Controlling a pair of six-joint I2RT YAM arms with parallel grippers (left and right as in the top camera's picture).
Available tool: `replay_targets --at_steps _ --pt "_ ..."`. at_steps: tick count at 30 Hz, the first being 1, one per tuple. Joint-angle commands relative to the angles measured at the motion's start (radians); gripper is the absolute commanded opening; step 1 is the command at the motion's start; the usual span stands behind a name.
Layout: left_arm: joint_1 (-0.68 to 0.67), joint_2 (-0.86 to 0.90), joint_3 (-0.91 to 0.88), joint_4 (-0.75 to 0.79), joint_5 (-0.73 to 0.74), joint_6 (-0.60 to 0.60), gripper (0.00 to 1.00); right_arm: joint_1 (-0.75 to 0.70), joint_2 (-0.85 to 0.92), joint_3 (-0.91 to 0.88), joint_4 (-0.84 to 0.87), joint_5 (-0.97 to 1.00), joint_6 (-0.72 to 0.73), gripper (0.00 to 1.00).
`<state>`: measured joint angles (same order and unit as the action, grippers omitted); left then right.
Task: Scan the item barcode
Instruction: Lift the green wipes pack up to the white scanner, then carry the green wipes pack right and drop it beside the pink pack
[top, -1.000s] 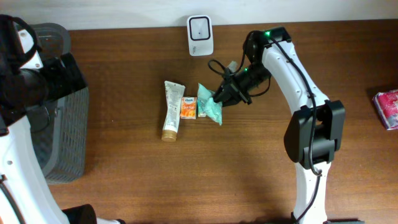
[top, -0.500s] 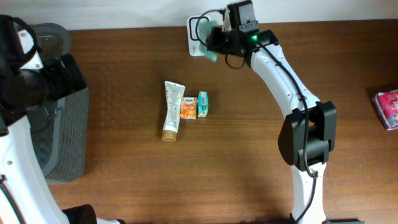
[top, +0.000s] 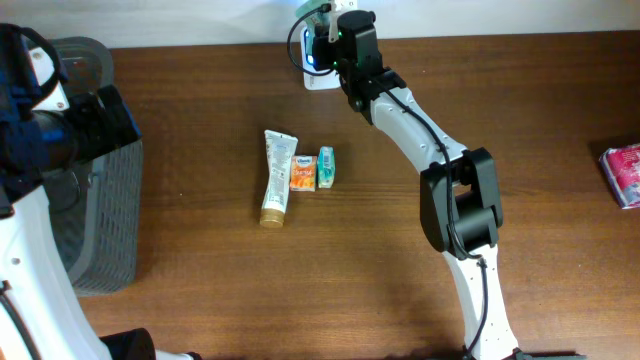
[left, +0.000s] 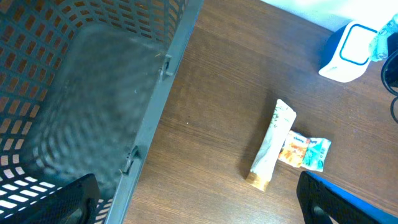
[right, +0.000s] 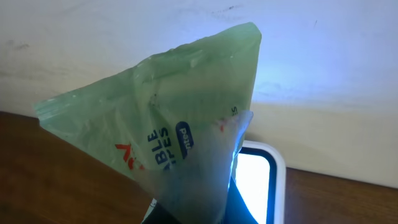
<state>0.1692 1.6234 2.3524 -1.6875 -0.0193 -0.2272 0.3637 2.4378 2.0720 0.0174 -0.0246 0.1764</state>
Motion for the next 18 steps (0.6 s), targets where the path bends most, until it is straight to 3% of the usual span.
replay_targets --at_steps 1,3,5,11,16,18 --pt "0.004 -0.004 0.002 0.000 -0.004 0.013 0.99 -0.032 -0.019 0.016 0.003 0.045 -0.004 0.04" --pt "0.004 -0.004 0.002 0.000 -0.004 0.013 0.99 -0.098 -0.098 0.016 -0.061 0.067 0.091 0.04" --pt "0.004 -0.004 0.002 0.000 -0.004 0.013 0.99 -0.190 -0.178 0.016 -0.180 0.068 0.099 0.04" --pt "0.004 -0.004 0.002 0.000 -0.004 0.013 0.99 -0.652 -0.247 0.014 -0.790 0.167 0.255 0.04" --pt "0.004 -0.004 0.002 0.000 -0.004 0.013 0.99 -0.908 -0.219 -0.004 -0.896 0.179 0.610 0.05" --pt "0.004 -0.004 0.002 0.000 -0.004 0.013 0.99 -0.936 -0.212 -0.006 -0.886 0.180 0.629 0.08"
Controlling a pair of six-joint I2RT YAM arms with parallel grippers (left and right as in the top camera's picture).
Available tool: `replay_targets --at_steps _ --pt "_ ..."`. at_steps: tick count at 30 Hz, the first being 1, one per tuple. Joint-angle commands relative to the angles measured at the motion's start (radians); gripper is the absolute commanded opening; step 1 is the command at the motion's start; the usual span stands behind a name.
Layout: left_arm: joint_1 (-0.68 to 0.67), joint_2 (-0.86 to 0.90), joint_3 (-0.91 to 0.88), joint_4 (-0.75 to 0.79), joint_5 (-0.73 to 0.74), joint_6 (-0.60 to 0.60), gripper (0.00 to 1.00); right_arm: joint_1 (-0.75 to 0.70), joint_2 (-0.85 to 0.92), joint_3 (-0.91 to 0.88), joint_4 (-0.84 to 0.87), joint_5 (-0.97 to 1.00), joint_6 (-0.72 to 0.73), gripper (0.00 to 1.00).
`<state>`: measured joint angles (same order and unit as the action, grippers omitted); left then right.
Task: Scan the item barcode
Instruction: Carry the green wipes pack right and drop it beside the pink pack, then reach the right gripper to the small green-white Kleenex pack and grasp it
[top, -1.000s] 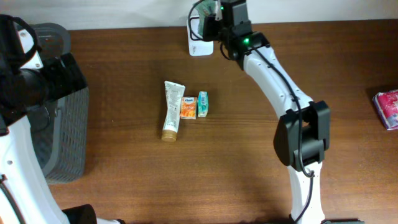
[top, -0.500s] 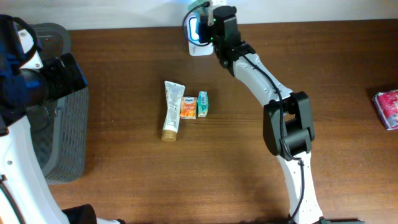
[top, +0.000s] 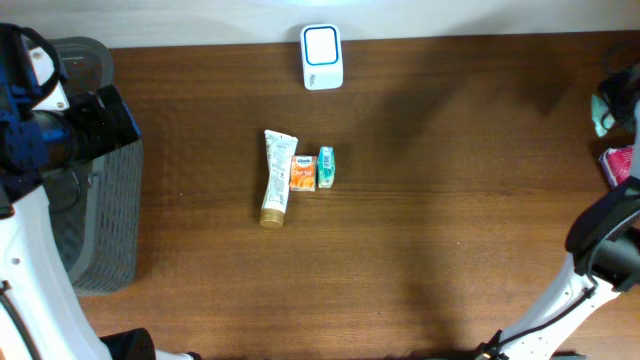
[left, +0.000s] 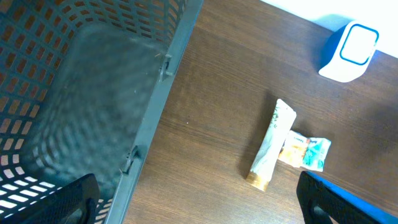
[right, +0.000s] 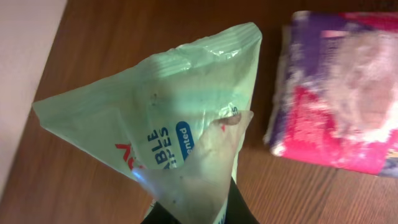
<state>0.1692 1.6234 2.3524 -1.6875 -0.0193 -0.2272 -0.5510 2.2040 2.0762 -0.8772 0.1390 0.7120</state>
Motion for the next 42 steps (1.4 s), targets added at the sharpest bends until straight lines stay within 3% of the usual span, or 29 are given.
replay_targets --at_steps 1,5,7,9,10,11,13,14,17,18,20,21,22,24,26,28,29,31,32,35,38,42 --pt "0.004 -0.004 0.003 0.000 -0.004 0.013 0.99 -0.026 0.030 -0.010 0.015 0.017 0.093 0.09" --pt "0.004 -0.004 0.002 0.000 -0.004 0.013 0.99 -0.026 0.099 -0.010 0.035 0.084 0.169 0.12" --pt "0.004 -0.004 0.002 0.000 -0.004 0.013 0.99 -0.026 0.114 -0.010 0.063 0.083 0.131 0.29" --pt "0.004 -0.004 0.002 0.000 -0.004 0.013 0.99 -0.026 0.114 -0.010 0.071 0.082 0.047 0.62" --pt "0.004 -0.004 0.002 0.000 -0.004 0.013 0.99 -0.026 0.110 -0.010 0.069 0.082 -0.021 0.61" --pt "0.004 -0.004 0.002 0.000 -0.004 0.013 0.99 -0.026 0.093 -0.010 0.065 0.075 -0.099 0.44" --pt "0.004 -0.004 0.002 0.000 -0.004 0.013 0.99 -0.024 0.020 -0.010 0.028 0.052 -0.121 0.46" --pt "0.004 -0.004 0.002 0.000 -0.004 0.013 0.99 -0.024 -0.051 -0.010 -0.004 -0.102 -0.169 0.54" --pt "0.004 -0.004 0.002 0.000 -0.004 0.013 0.99 -0.001 -0.143 -0.010 -0.172 -0.823 -0.448 0.64" --pt "0.004 -0.004 0.002 0.000 -0.004 0.013 0.99 0.036 -0.138 -0.010 -0.278 -0.904 -0.546 0.67" --pt "0.004 -0.004 0.002 0.000 -0.004 0.013 0.99 0.157 -0.132 -0.011 -0.441 -0.887 -0.812 0.69" --pt "0.004 -0.004 0.002 0.000 -0.004 0.013 0.99 0.280 -0.130 -0.012 -0.480 -0.881 -0.873 0.72" --pt "0.004 -0.004 0.002 0.000 -0.004 0.013 0.99 0.370 -0.128 -0.013 -0.480 -0.841 -0.872 0.72" --pt "0.004 -0.004 0.002 0.000 -0.004 0.013 0.99 0.511 -0.115 -0.014 -0.468 -0.729 -0.872 0.91" --pt "0.004 -0.004 0.002 0.000 -0.004 0.013 0.99 0.683 -0.076 -0.015 -0.443 -0.612 -0.847 0.91" --pt "0.004 -0.004 0.002 0.000 -0.004 0.013 0.99 0.801 -0.032 -0.016 -0.398 -0.470 -0.703 0.91" --pt "0.004 -0.004 0.002 0.000 -0.004 0.013 0.99 0.866 0.005 -0.016 -0.373 -0.410 -0.607 0.85" --pt "0.004 -0.004 0.002 0.000 -0.004 0.013 0.99 0.954 0.058 -0.016 -0.338 -0.415 -0.571 0.70" --pt "0.004 -0.004 0.002 0.000 -0.004 0.013 0.99 0.987 0.080 -0.016 -0.331 -0.415 -0.571 0.67" --pt "0.004 -0.004 0.002 0.000 -0.004 0.013 0.99 1.033 0.099 -0.018 -0.319 -0.393 -0.571 0.64" --pt "0.004 -0.004 0.002 0.000 -0.004 0.013 0.99 1.034 0.100 -0.027 -0.314 -0.232 -0.482 0.66" --pt "0.004 -0.004 0.002 0.000 -0.004 0.013 0.99 1.035 0.101 -0.150 -0.188 -0.264 -0.482 0.65"
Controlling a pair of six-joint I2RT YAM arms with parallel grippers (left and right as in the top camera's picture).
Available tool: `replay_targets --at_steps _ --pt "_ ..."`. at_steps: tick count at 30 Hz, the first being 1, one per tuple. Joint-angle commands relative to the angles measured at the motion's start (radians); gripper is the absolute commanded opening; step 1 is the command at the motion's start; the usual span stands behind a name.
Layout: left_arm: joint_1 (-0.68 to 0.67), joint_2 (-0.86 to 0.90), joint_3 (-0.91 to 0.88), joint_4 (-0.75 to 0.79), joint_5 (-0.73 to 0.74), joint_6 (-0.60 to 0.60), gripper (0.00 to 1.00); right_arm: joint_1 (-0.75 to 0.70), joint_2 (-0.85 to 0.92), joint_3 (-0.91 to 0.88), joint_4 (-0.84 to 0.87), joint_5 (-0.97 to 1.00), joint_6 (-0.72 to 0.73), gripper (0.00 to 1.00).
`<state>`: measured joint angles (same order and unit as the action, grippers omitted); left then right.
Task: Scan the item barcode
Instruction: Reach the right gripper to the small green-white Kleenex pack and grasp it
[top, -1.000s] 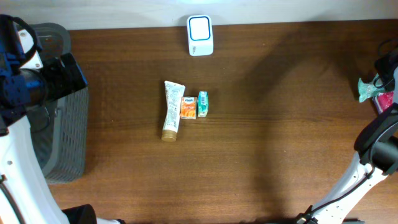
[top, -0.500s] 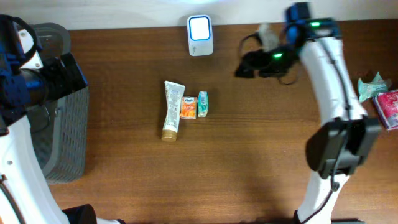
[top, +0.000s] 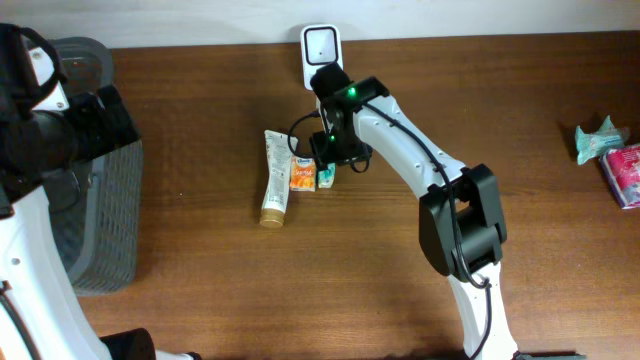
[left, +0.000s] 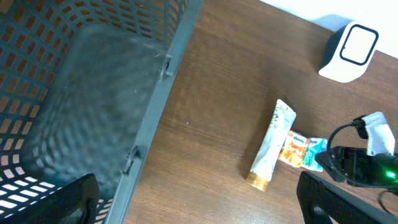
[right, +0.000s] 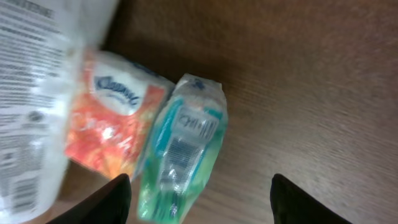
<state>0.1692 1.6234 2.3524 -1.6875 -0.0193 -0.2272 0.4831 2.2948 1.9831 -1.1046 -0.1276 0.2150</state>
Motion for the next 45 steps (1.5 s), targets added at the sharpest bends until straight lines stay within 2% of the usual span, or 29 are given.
replay_targets --at_steps 1,2,3,4,6,7,9,11,14,16,17,18,20,22,24,27,29,31,33,35,40,41,42,43,44,45 --pt "0.004 -0.004 0.002 0.000 -0.004 0.013 0.99 0.001 0.011 -0.081 0.072 -0.048 0.015 0.61" --pt "0.004 -0.004 0.002 0.000 -0.004 0.013 0.99 0.002 0.011 -0.098 0.100 -0.103 0.013 0.58" --pt "0.004 -0.004 0.002 0.000 -0.004 0.013 0.99 0.001 0.012 -0.098 0.105 -0.104 0.011 0.46" --pt "0.004 -0.004 0.002 0.000 -0.004 0.013 0.99 0.001 0.012 -0.098 0.108 -0.096 0.011 0.24" --pt "0.004 -0.004 0.002 0.000 -0.004 0.013 0.99 -0.008 0.011 -0.085 0.094 -0.089 0.011 0.04" --pt "0.004 -0.004 0.002 0.000 -0.004 0.013 0.99 -0.013 0.011 -0.060 0.055 -0.044 0.011 0.04" --pt "0.004 -0.004 0.002 0.000 -0.004 0.013 0.99 -0.012 0.011 0.047 -0.108 0.210 0.017 0.04" --pt "0.004 -0.004 0.002 0.000 -0.004 0.013 0.99 -0.012 0.011 0.123 -0.244 0.414 0.111 0.04" --pt "0.004 -0.004 0.002 0.000 -0.004 0.013 0.99 -0.012 0.019 0.050 -0.253 0.580 0.192 0.04" --pt "0.004 -0.004 0.003 0.000 -0.004 0.013 0.99 -0.012 0.020 -0.077 -0.170 0.581 0.191 0.04" --pt "0.004 -0.004 0.002 0.000 -0.004 0.013 0.99 -0.009 0.020 -0.114 -0.145 0.544 0.190 0.08" --pt "0.004 -0.004 0.002 0.000 -0.004 0.013 0.99 -0.003 0.020 -0.125 -0.140 0.467 0.190 0.22" --pt "0.004 -0.004 0.002 0.000 -0.004 0.013 0.99 0.024 0.019 -0.092 -0.141 0.294 0.182 0.35" --pt "0.004 -0.004 0.002 0.000 -0.004 0.013 0.99 0.045 0.017 0.002 -0.172 0.136 0.130 0.43" --pt "0.004 -0.004 0.002 0.000 -0.004 0.013 0.99 0.055 0.017 0.111 -0.206 0.042 0.078 0.61" --pt "0.004 -0.004 0.002 0.000 -0.004 0.013 0.99 0.040 0.017 0.187 -0.271 0.096 0.077 0.66" --pt "0.004 -0.004 0.002 0.000 -0.004 0.013 0.99 -0.035 0.018 0.188 -0.318 0.135 0.071 0.69" --pt "0.004 -0.004 0.002 0.000 -0.004 0.013 0.99 -0.114 0.018 0.179 -0.358 0.127 0.051 0.69" --pt "0.004 -0.004 0.002 0.000 -0.004 0.013 0.99 -0.180 0.018 0.138 -0.346 0.029 0.028 0.56" --pt "0.004 -0.004 0.002 0.000 -0.004 0.013 0.99 -0.211 0.018 0.050 -0.260 -0.183 -0.119 0.56" --pt "0.004 -0.004 0.002 0.000 -0.004 0.013 0.99 -0.223 0.018 -0.208 0.018 -0.420 -0.126 0.56" --pt "0.004 -0.004 0.002 0.000 -0.004 0.013 0.99 -0.223 0.018 -0.236 0.048 -0.419 -0.125 0.54" --pt "0.004 -0.004 0.002 0.000 -0.004 0.013 0.99 -0.223 0.018 -0.241 0.056 -0.419 -0.125 0.49" --pt "0.004 -0.004 0.002 0.000 -0.004 0.013 0.99 -0.223 0.018 -0.242 0.058 -0.419 -0.126 0.28" --pt "0.004 -0.004 0.002 0.000 -0.004 0.013 0.99 -0.223 0.018 -0.242 0.057 -0.420 -0.125 0.14" --pt "0.004 -0.004 0.002 0.000 -0.004 0.013 0.99 -0.223 0.018 -0.242 0.052 -0.449 -0.126 0.04"
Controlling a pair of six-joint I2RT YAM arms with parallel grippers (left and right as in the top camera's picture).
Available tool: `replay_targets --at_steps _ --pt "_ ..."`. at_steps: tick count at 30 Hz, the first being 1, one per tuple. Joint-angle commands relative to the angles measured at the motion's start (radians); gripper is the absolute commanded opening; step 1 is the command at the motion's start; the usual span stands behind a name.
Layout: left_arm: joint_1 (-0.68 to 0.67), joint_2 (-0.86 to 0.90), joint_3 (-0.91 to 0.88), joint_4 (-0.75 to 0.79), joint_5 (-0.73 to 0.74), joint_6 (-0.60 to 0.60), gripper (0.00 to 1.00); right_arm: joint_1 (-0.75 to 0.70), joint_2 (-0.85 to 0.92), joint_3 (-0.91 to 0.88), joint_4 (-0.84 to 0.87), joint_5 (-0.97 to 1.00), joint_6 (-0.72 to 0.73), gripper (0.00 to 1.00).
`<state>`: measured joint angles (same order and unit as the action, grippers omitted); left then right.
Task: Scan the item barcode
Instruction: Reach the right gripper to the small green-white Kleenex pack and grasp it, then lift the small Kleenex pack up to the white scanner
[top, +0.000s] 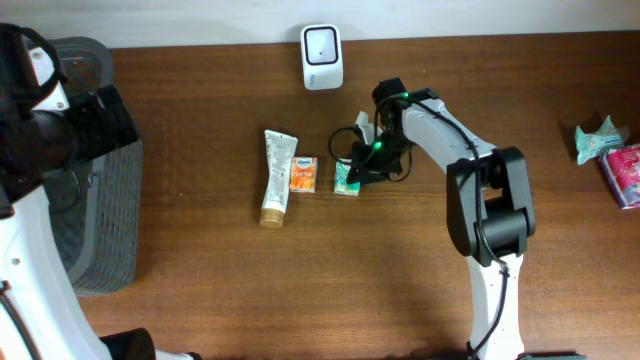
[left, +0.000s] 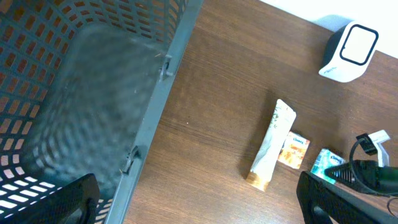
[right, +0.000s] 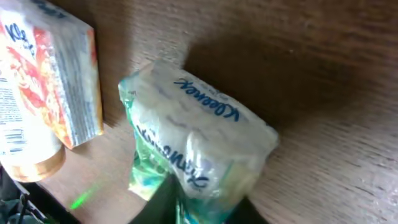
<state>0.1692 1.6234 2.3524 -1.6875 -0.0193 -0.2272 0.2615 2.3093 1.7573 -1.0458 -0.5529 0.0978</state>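
A small green Kleenex tissue pack (right: 199, 149) sits between the fingers of my right gripper (right: 202, 208), which is shut on it. In the overhead view the pack (top: 346, 177) is just right of an orange tissue pack (top: 303, 173) and a toothpaste tube (top: 275, 176), with the right gripper (top: 364, 160) at its right end. The white barcode scanner (top: 322, 43) stands at the table's far edge. My left gripper (left: 199, 199) is open with nothing in it, above the edge of the grey basket (left: 149, 118).
A green wipes packet (top: 598, 138) and a pink packet (top: 624, 172) lie at the far right edge. The grey mesh basket (top: 100, 215) stands at the left, under my left arm. Bare wood runs along the table's near half.
My right gripper was open over the green tissue pack, which lay against the orange pack. It is now shut on that pack, which sits a little farther right, apart from the orange one.
My right gripper held the green wipes packet up at the scanner. Then it held it at the far right beside the pink packet. Later the wipes lay there and the gripper was open over the small green tissue pack, which it now holds.
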Motion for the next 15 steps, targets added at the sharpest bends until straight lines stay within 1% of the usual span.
replay_targets --at_steps 1,3,5,6,8,9,12,13,15 --pt "0.004 -0.004 0.002 0.000 -0.004 0.013 0.99 -0.004 0.000 -0.010 -0.019 -0.077 -0.011 0.04" --pt "0.004 -0.004 0.002 0.000 -0.004 0.013 0.99 -0.019 -0.023 0.020 -0.060 -0.237 -0.095 0.04" --pt "0.004 -0.004 0.002 0.000 -0.004 0.013 0.99 -0.039 -0.052 0.111 -0.215 -0.467 -0.313 0.04" --pt "0.004 -0.004 0.002 0.000 -0.004 0.013 0.99 -0.039 -0.072 0.169 -0.338 -0.516 -0.424 0.04" --pt "0.004 -0.004 0.002 0.000 -0.004 0.013 0.99 -0.039 -0.080 0.239 -0.486 -0.545 -0.583 0.04" --pt "0.004 -0.004 0.003 0.000 -0.004 0.013 0.99 -0.039 -0.080 0.245 -0.516 -0.592 -0.663 0.04" --pt "0.004 -0.004 0.002 0.000 -0.004 0.013 0.99 -0.040 -0.080 0.245 -0.508 -0.735 -0.949 0.04" --pt "0.004 -0.004 0.002 0.000 -0.004 0.013 0.99 -0.041 -0.080 0.245 -0.505 -0.799 -1.012 0.04" --pt "0.004 -0.004 0.002 0.000 -0.004 0.013 0.99 -0.040 -0.080 0.245 -0.484 -0.867 -1.044 0.04"
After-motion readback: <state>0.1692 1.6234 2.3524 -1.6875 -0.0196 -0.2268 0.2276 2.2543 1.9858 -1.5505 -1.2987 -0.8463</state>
